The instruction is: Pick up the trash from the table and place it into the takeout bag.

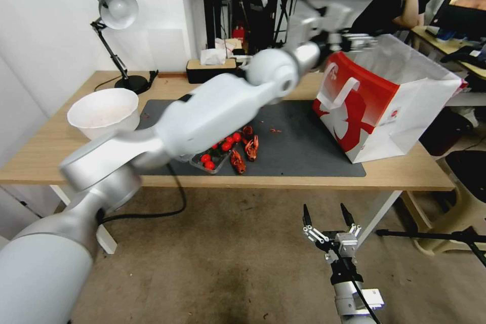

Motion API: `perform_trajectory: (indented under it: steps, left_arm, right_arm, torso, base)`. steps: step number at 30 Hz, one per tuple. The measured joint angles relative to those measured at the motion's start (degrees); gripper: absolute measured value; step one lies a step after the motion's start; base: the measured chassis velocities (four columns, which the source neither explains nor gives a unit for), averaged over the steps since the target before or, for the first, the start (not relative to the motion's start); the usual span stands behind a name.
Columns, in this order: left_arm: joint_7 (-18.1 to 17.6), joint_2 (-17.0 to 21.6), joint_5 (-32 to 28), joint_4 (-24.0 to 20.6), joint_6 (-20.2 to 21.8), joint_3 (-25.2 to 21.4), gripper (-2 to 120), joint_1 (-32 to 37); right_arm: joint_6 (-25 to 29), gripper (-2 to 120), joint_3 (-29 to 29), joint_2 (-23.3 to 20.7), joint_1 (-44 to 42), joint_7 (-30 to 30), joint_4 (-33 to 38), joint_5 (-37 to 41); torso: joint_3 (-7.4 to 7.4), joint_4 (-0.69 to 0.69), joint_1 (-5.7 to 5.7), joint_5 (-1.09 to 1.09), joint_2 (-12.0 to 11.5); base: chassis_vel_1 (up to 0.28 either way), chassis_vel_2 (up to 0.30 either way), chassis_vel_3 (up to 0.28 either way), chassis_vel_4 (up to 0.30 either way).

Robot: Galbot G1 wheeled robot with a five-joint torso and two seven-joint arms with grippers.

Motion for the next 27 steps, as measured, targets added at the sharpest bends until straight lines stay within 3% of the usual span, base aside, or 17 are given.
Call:
perform_trajectory:
  steps: [1,4,5,8,9,11,12,14,16,19,20,22,24,26,27]
  left_arm:
    - [0.00,0.00,0.00,0.00,0.00,0.00,100,0.00]
    - [-2.41,8.82,2.15,-7.54,0.03,-4.44,100,5.44]
    - [-2.41,8.82,2.15,-7.54,0.03,-4.44,100,5.44]
    - [-3.30,16.98,3.64,-12.64,-0.36,-7.78,100,9.53]
    - [-3.30,16.98,3.64,-12.64,-0.36,-7.78,100,9.53]
    - [-5.20,22.80,4.59,-18.03,-0.91,-10.72,100,13.05]
    - [-5.20,22.80,4.59,-18.03,-0.91,-10.72,100,13.05]
    - [-6.72,27.83,7.27,-22.89,-2.52,-14.75,100,19.43]
    - [-6.82,29.30,8.40,-24.26,-3.09,-16.03,100,21.52]
    - [-7.19,36.04,13.23,-31.34,-4.52,-23.60,100,33.20]
    - [-7.19,36.04,13.23,-31.34,-4.52,-23.60,100,33.20]
    - [-6.94,40.00,18.29,-35.35,-6.90,-30.71,100,44.88]
    - [-6.68,40.75,20.21,-36.14,-7.89,-33.45,100,48.91]
    - [-6.11,40.87,25.64,-37.48,-10.13,-41.65,100,58.34]
    - [-6.11,40.87,25.64,-37.48,-10.13,-41.65,100,58.34]
  right_arm:
    - [0.00,100,0.00,0.00,0.00,0.00,0.00,0.00]
    - [-0.22,100,-0.04,-0.38,0.57,0.01,-0.13,0.00]
    - [-0.22,100,-0.04,-0.38,0.57,0.01,-0.13,0.00]
    - [-0.39,100,-0.28,-0.44,0.77,0.03,-0.21,0.05]
    - [-0.39,100,-0.28,-0.44,0.77,0.03,-0.21,0.05]
    - [-0.39,100,-0.38,-0.56,0.73,0.03,0.34,0.16]
    - [-0.39,100,-0.38,-0.56,0.73,0.03,0.34,0.16]
    - [-0.36,100,-0.60,-1.00,1.13,0.02,0.41,0.52]
    - [-0.32,100,-0.61,-1.17,1.22,0.00,0.45,0.67]
    - [-0.15,100,-0.69,-1.76,1.45,-0.01,0.76,1.02]
    - [-0.15,100,-0.69,-1.76,1.45,-0.01,0.76,1.02]
    - [-0.12,100,-0.84,-2.14,1.81,-0.02,0.84,1.14]
    - [-0.12,100,-0.90,-2.22,1.98,-0.03,0.86,1.17]
    - [-0.13,100,-1.05,-2.36,2.20,-0.04,0.93,1.19]
    - [-0.13,100,-1.05,-2.36,2.20,-0.04,0.93,1.19]
  torso:
    - [0.00,0.00,0.00,0.00,0.00]
    - [0.00,0.04,0.00,-0.03,0.00]
    - [0.00,0.04,0.00,-0.03,0.00]
    - [0.01,0.05,0.00,-0.04,0.00]
    - [0.01,0.05,0.00,-0.04,0.00]
    - [0.00,0.03,0.00,-0.03,0.00]
    - [0.00,0.03,0.00,-0.03,0.00]
    - [0.00,0.03,0.00,-0.03,0.00]
    - [0.00,0.02,0.00,-0.02,0.01]
    - [0.00,0.02,0.00,-0.01,0.01]
    - [0.00,0.02,0.00,-0.01,0.01]
    - [0.00,0.06,-0.01,-0.05,0.01]
    - [0.00,0.05,0.00,-0.03,0.01]
    - [0.00,0.04,0.00,0.00,0.01]
    - [0.00,0.04,0.00,0.00,0.01]
  base:
    - [0.000,0.000,0.000,0.000]
    - [0.000,0.000,0.000,0.000]
    - [0.000,0.000,0.000,0.000]
    - [0.000,0.000,0.000,0.000]
    - [0.000,0.000,0.000,0.000]
    - [0.000,0.000,0.000,0.000]
    - [0.000,0.000,0.000,0.000]
    - [0.000,0.000,0.000,0.000]
    - [0.000,0.000,0.000,0.000]
    - [0.000,0.000,0.000,0.000]
    - [0.000,0.000,0.000,0.000]
    - [0.000,0.000,0.000,0.000]
    - [0.000,0.000,0.000,0.000]
    - [0.000,0.000,0.000,0.000]
    - [0.000,0.000,0.000,0.000]
